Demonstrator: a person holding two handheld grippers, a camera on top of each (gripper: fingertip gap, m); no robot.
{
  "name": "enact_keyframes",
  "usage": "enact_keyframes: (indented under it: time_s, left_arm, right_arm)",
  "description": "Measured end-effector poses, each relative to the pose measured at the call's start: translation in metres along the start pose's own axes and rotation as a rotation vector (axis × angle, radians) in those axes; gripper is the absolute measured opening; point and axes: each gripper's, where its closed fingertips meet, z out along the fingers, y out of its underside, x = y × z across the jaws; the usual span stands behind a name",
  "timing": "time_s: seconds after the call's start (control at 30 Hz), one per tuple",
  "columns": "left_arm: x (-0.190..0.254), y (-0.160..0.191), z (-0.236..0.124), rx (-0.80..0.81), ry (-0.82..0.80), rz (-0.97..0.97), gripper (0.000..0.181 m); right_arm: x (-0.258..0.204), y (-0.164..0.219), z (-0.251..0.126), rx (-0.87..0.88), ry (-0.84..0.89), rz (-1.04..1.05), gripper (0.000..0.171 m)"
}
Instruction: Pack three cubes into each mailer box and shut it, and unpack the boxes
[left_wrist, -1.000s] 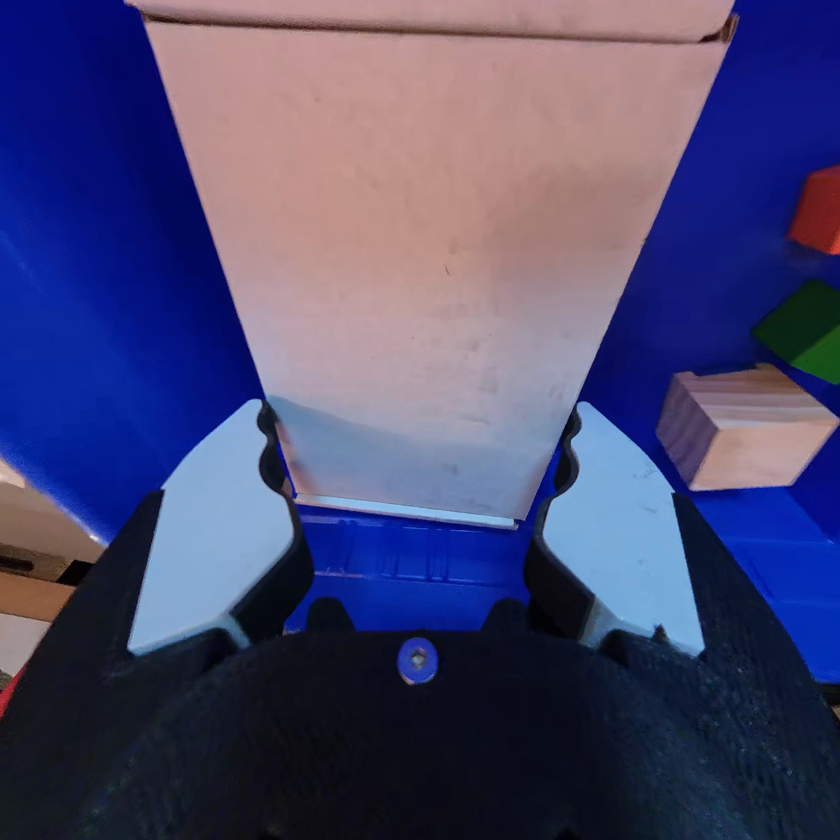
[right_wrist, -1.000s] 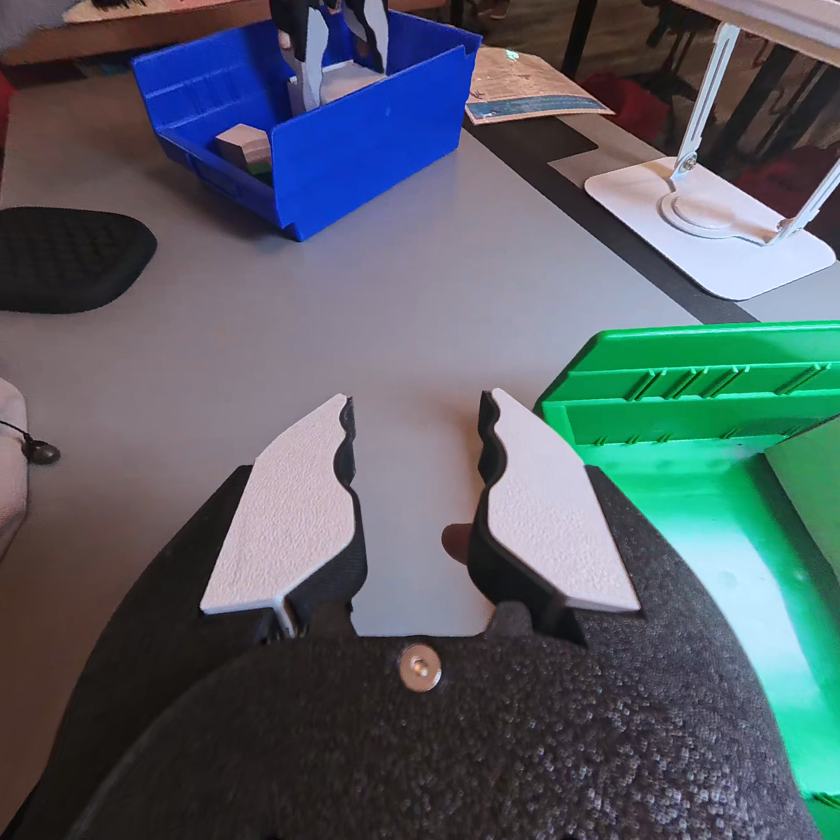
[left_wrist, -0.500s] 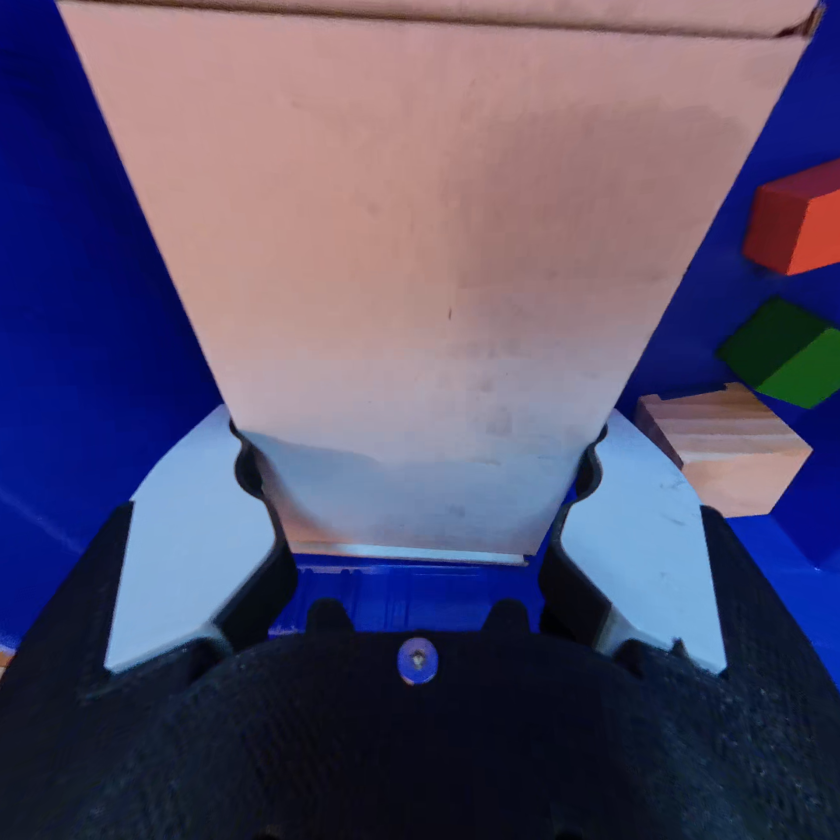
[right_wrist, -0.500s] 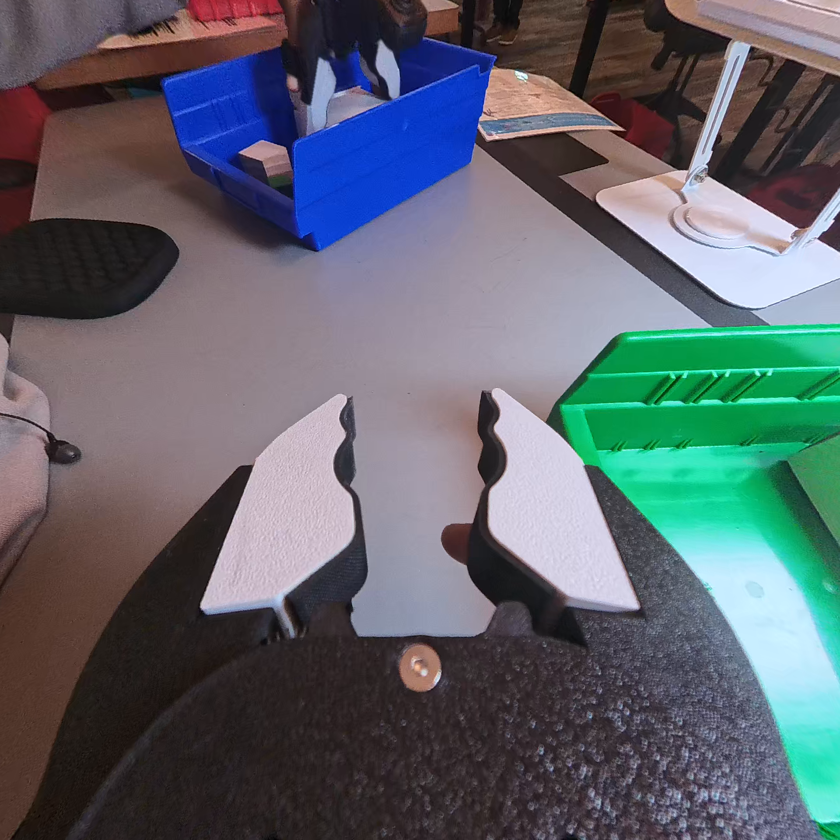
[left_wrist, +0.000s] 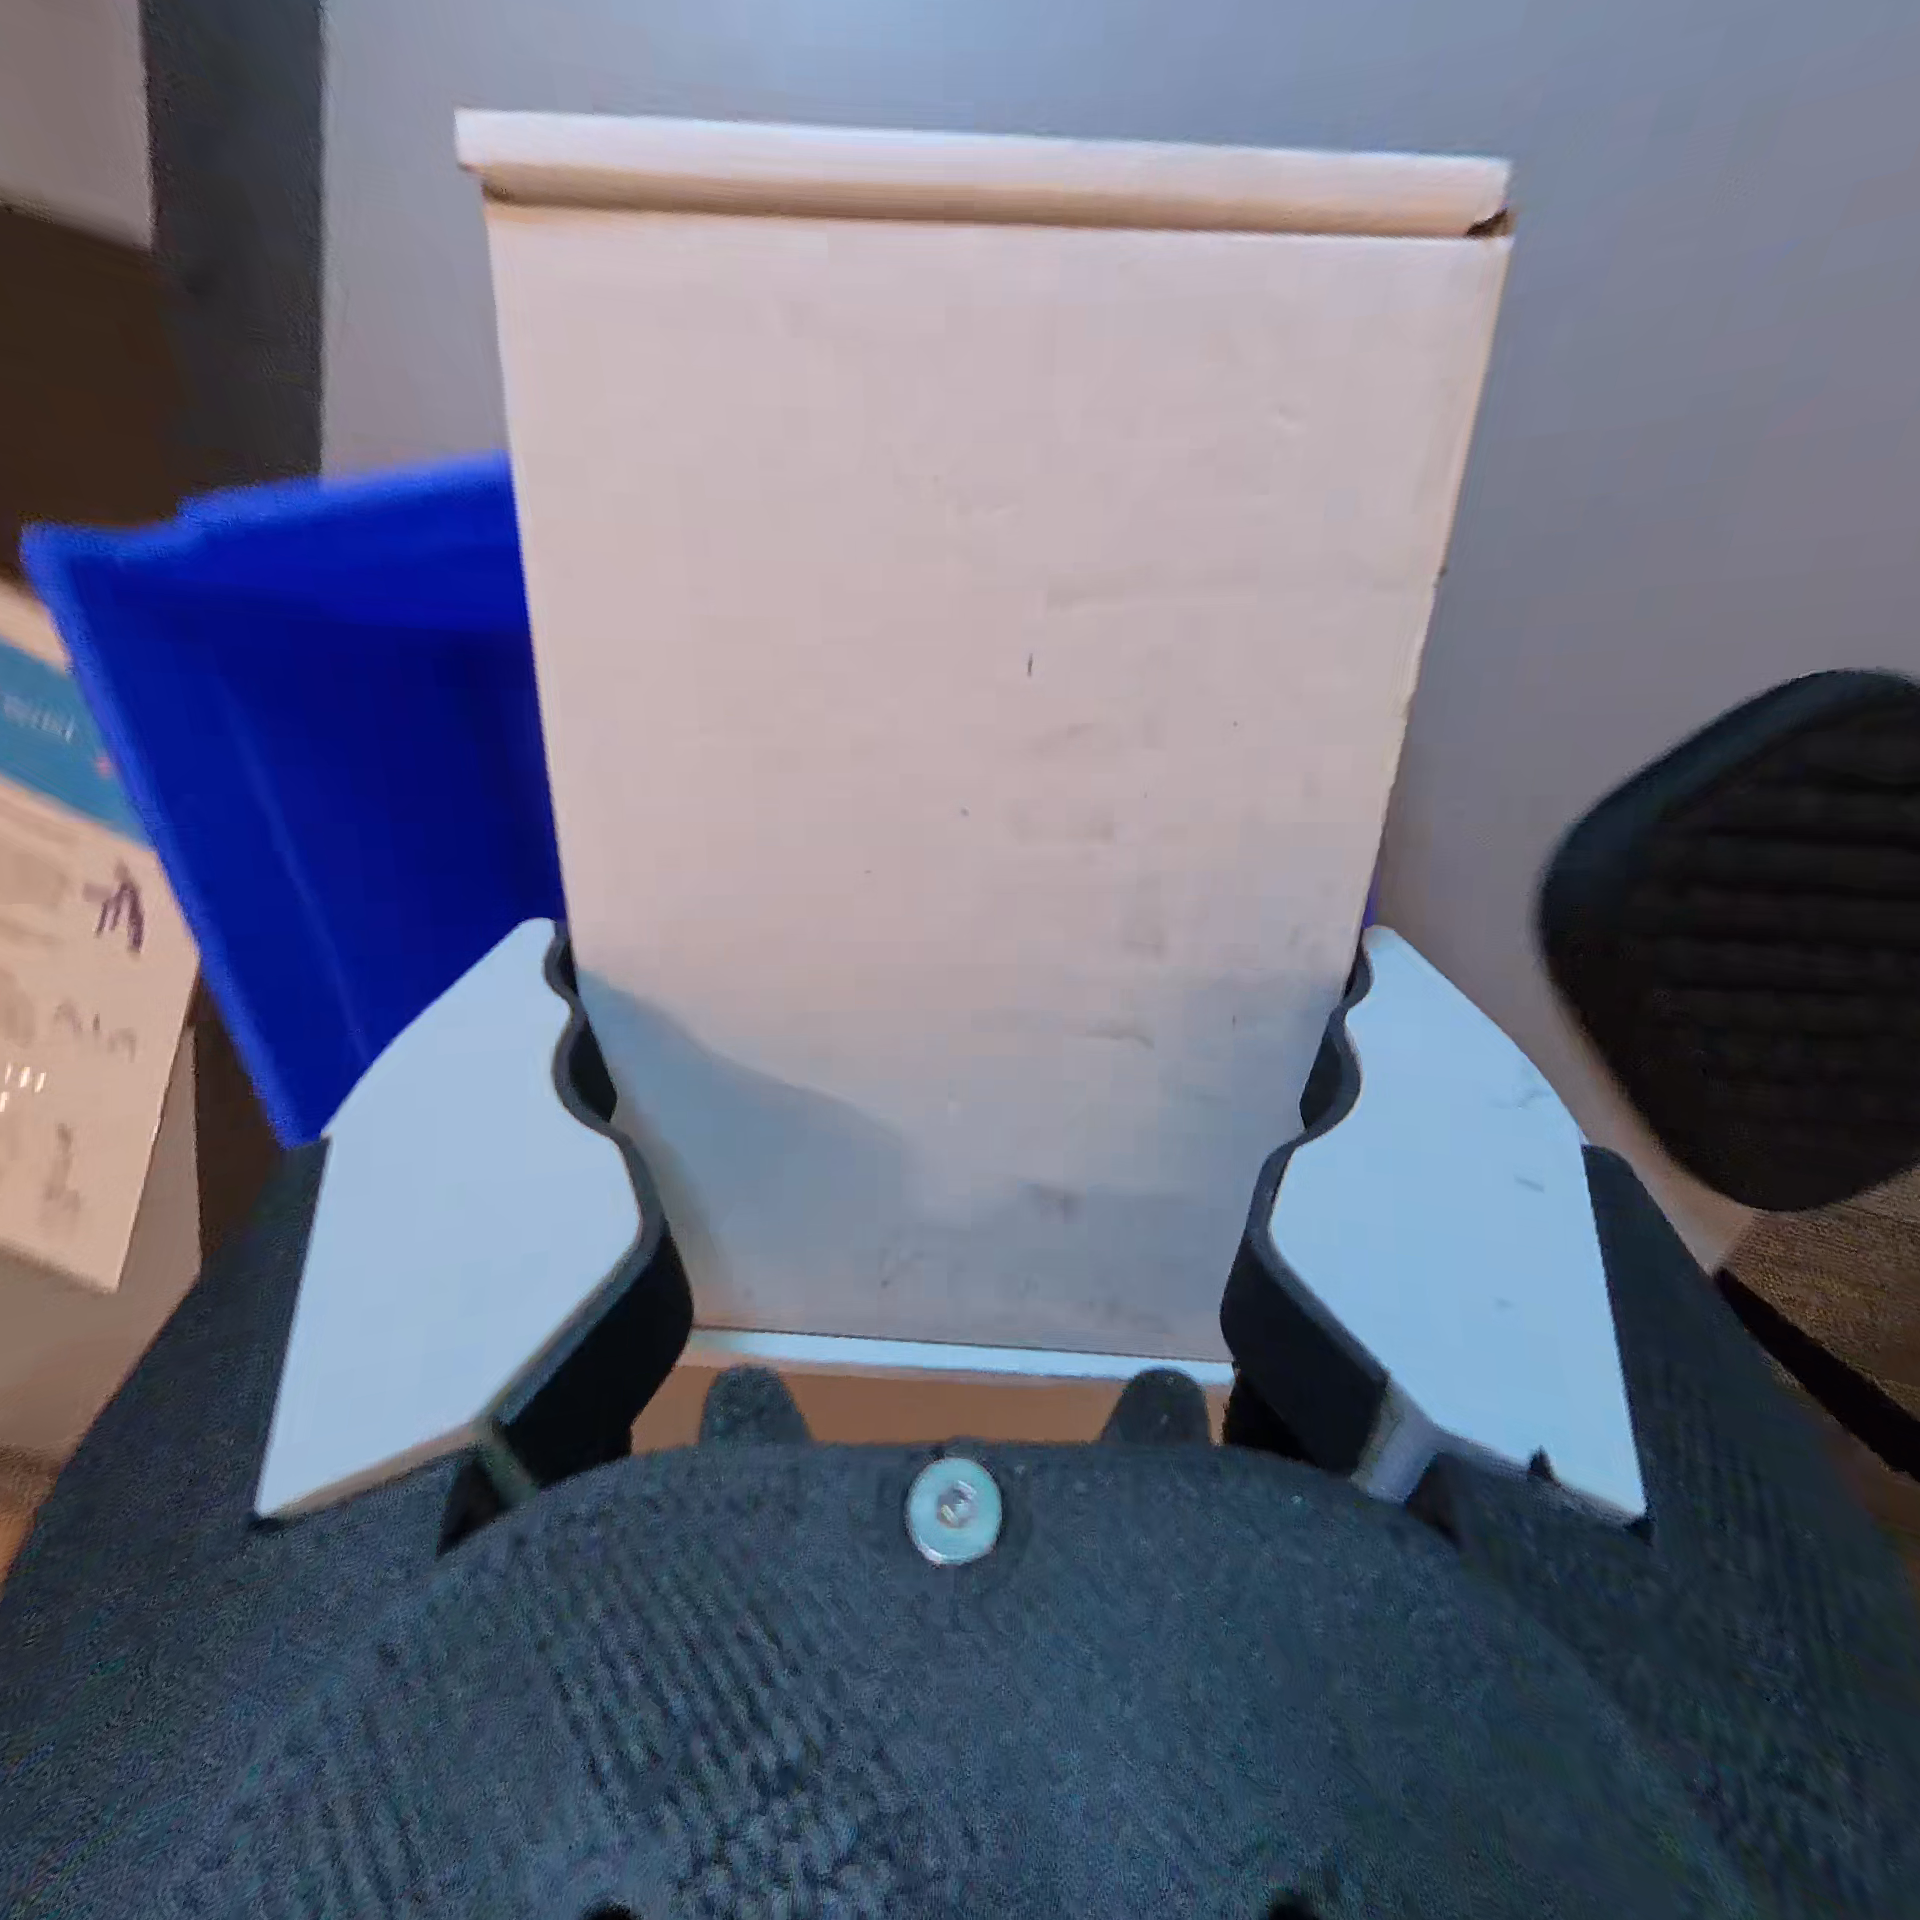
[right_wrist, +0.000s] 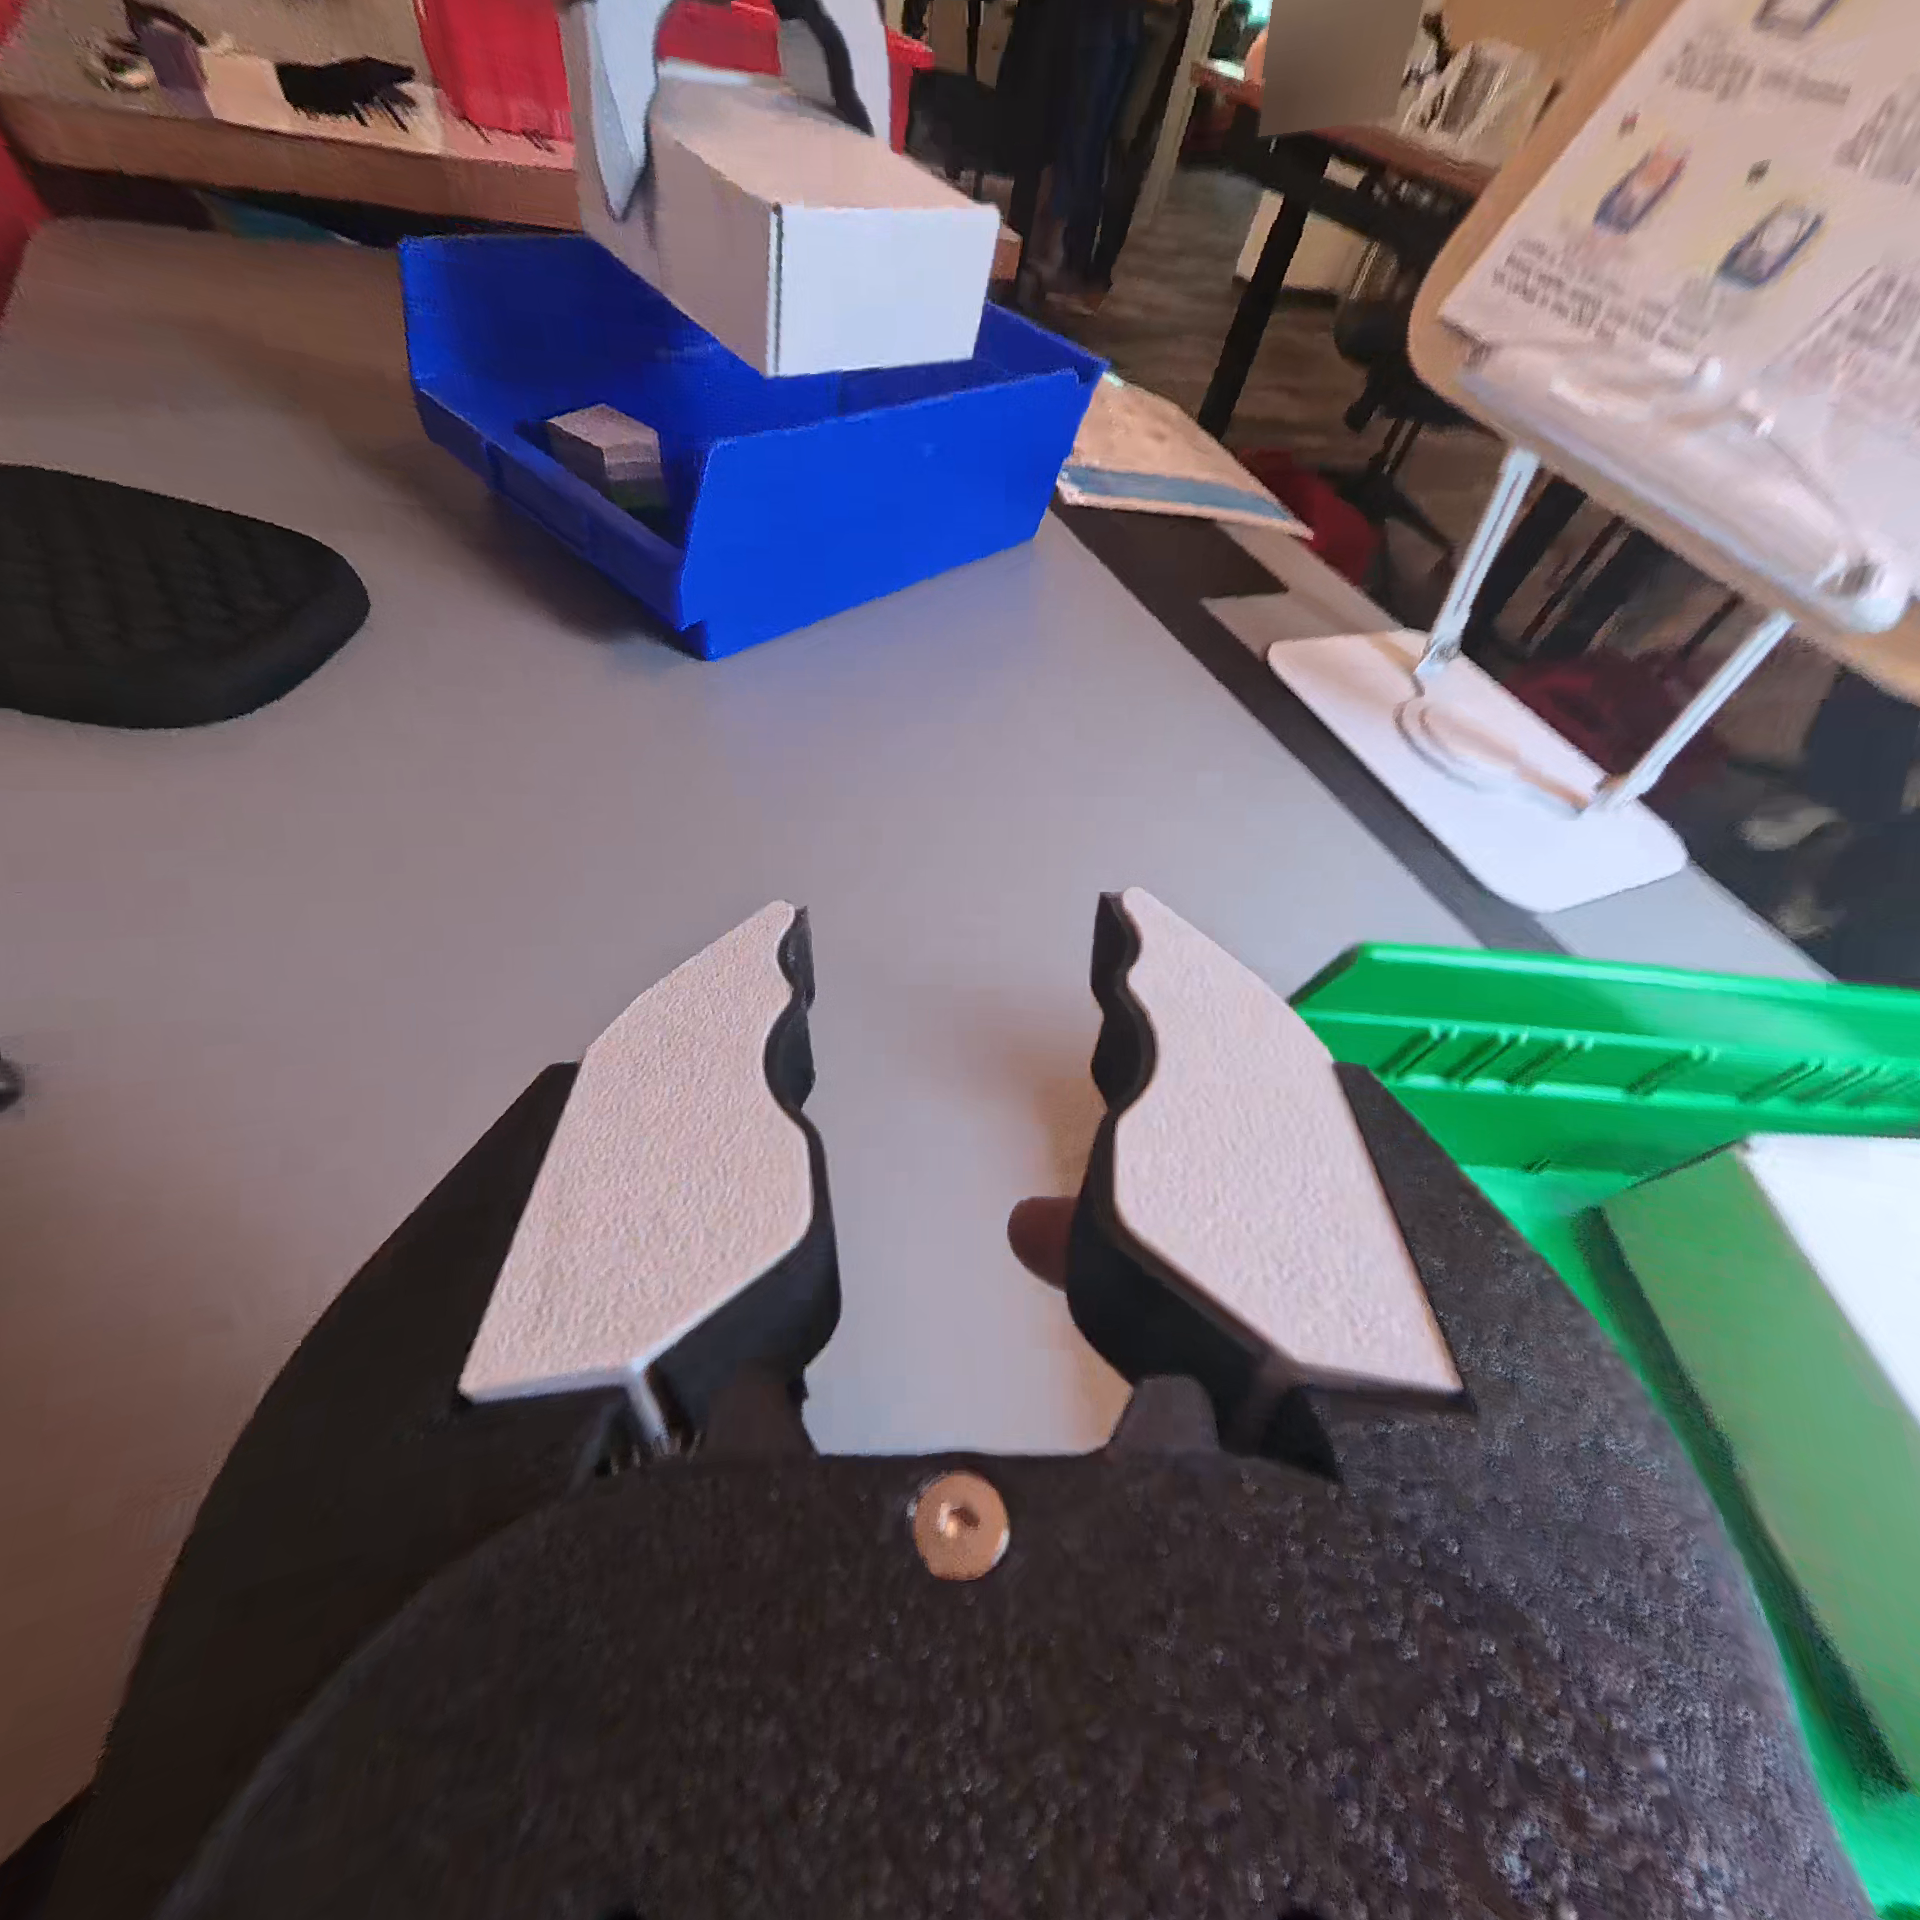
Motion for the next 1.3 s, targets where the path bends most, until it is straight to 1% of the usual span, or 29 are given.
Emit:
enact_keyframes:
  time_s: [0.1,0.13,0.23,0.3,0.33,0.37,0.43,0.47,0.5,0.53,0.6,0.63,0.7,0.77,0.83,0.9,0.97,1.03,1.07,1.13,1.2,1.3]
  left_arm:
    - [0.051,-0.044,-0.007,0.078,0.117,0.104,0.131]
    - [0.062,-0.055,-0.004,0.085,0.138,0.137,0.131]
    - [0.102,-0.091,0.007,0.136,0.271,0.194,0.131]
    - [0.126,-0.109,0.018,0.131,0.328,0.263,0.131]
    - [0.138,-0.119,0.023,0.142,0.358,0.295,0.13]
    - [0.143,-0.127,0.026,0.128,0.351,0.327,0.13]
    - [0.161,-0.149,0.022,0.192,0.411,0.361,0.13]
    - [0.17,-0.154,0.021,0.193,0.447,0.375,0.13]
    - [0.171,-0.152,0.029,0.151,0.42,0.417,0.13]
    - [0.175,-0.15,0.035,0.127,0.423,0.428,0.129]
    - [0.189,-0.148,0.042,0.101,0.51,0.399,0.129]
    - [0.194,-0.145,0.046,0.08,0.526,0.405,0.129]
    - [0.199,-0.139,0.053,0.042,0.534,0.422,0.129]
    - [0.206,-0.141,0.056,0.047,0.562,0.418,0.129]
    - [0.216,-0.144,0.057,0.057,0.604,0.417,0.129]
    - [0.22,-0.14,0.065,0.03,0.586,0.461,0.129]
    - [0.221,-0.145,0.067,0.082,0.591,0.427,0.129]
    - [0.218,-0.163,0.052,0.262,0.598,0.351,0.126]
    - [0.213,-0.173,0.04,0.387,0.576,0.336,0.115]
    - [0.203,-0.181,0.018,0.59,0.481,0.337,0.113]
    - [0.198,-0.181,0.003,0.735,0.406,0.3,0.11]
    - [0.188,-0.182,0.004,0.932,0.217,0.217,0.107]
  right_arm:
    - [-0.017,-0.018,0.012,0.026,0.029,-0.185,0.058]
    - [-0.024,-0.024,0.017,0.037,0.047,-0.262,0.059]
    - [-0.042,-0.043,0.032,0.075,0.149,-0.515,0.071]
    - [-0.058,-0.058,0.036,0.123,0.205,-0.7,0.077]
    - [-0.067,-0.062,0.039,0.135,0.218,-0.783,0.081]
    - [-0.074,-0.064,0.042,0.137,0.225,-0.864,0.084]
    - [-0.084,-0.064,0.051,0.12,0.256,-1.027,0.088]
    - [-0.088,-0.066,0.054,0.134,0.281,-1.072,0.092]
    - [-0.088,-0.071,0.054,0.148,0.326,-1.106,0.094]
    - [-0.087,-0.073,0.053,0.141,0.341,-1.136,0.088]
    - [-0.085,-0.078,0.049,0.152,0.359,-1.164,0.076]
    - [-0.085,-0.077,0.048,0.149,0.341,-1.167,0.076]
    - [-0.088,-0.071,0.049,0.125,0.269,-1.14,0.086]
    - [-0.093,-0.066,0.049,0.086,0.184,-1.107,0.09]
    - [-0.106,-0.062,0.051,0.075,0.116,-1.148,0.083]
    - [-0.116,-0.055,0.054,0.045,0.078,-1.176,0.078]
    - [-0.115,-0.05,0.052,0.019,0.063,-1.143,0.075]
    - [-0.108,-0.051,0.043,0.043,0.056,-1.029,0.069]
    - [-0.102,-0.051,0.037,0.061,0.044,-0.929,0.069]
    - [-0.085,-0.048,0.025,0.104,0.013,-0.665,0.069]
    - [-0.063,-0.037,0.016,0.132,-0.016,-0.418,0.069]
    - [-0.04,-0.018,0.009,0.175,-0.066,-0.097,0.068]
